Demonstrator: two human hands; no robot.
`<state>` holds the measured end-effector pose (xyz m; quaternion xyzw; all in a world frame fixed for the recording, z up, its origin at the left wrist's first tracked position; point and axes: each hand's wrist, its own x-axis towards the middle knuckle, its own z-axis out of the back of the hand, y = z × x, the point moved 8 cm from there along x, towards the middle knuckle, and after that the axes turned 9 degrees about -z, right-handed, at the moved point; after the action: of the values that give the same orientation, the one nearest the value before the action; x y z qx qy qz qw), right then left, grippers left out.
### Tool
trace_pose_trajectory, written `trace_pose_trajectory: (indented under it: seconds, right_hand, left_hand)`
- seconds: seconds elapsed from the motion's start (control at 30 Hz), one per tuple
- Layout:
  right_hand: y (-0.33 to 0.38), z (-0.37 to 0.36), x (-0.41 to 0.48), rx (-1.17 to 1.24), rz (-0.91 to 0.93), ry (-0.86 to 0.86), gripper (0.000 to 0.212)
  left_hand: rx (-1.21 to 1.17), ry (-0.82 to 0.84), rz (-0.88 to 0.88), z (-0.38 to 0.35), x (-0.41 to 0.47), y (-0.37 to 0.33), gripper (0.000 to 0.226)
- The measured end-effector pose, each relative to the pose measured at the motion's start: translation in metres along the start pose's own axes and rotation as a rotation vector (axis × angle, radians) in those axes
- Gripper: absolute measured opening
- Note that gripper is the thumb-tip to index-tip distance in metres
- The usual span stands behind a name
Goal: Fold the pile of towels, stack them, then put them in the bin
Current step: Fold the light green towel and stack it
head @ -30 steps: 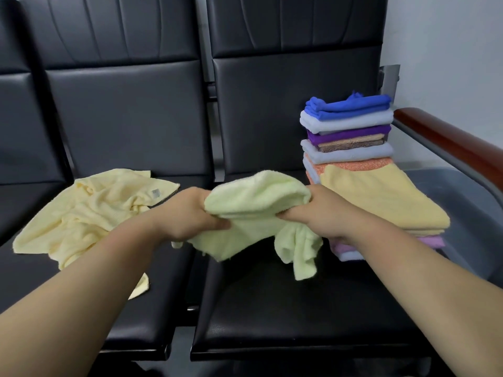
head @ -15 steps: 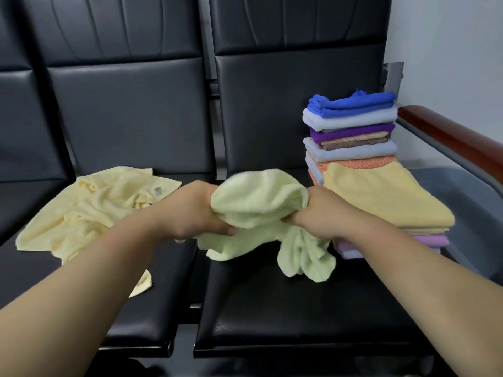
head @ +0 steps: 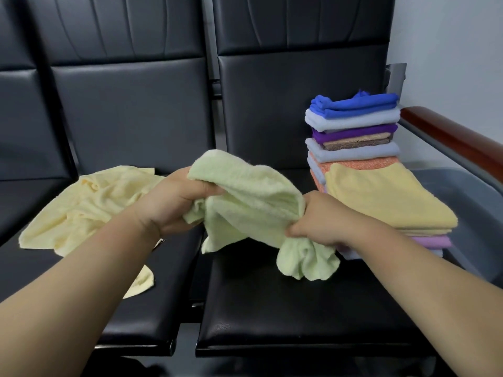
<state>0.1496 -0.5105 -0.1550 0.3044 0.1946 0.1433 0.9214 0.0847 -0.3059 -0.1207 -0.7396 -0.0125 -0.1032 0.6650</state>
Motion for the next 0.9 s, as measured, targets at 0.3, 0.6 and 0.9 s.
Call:
trace_pose_trajectory:
  seconds: [0.3, 0.6, 0.9]
  right_hand:
    - [-0.004, 0.002, 0.01, 0.419, 0.076, 0.052, 0.015]
    - [-0.013, -0.005, 0.013, -0.147, 0.088, 0.067, 0.009]
    - [0.014, 0.016, -0.002, 0.33, 0.2, 0.007, 0.007]
  left_hand:
    - [1.03, 0.065, 0.195, 0.031, -0.005, 0.0, 0.02]
    - [1.294, 0.041, 0.187, 0.047, -0.012, -0.002, 0.009]
    - [0.859, -0.214, 0.037, 0.046, -0.035, -0.025, 0.007]
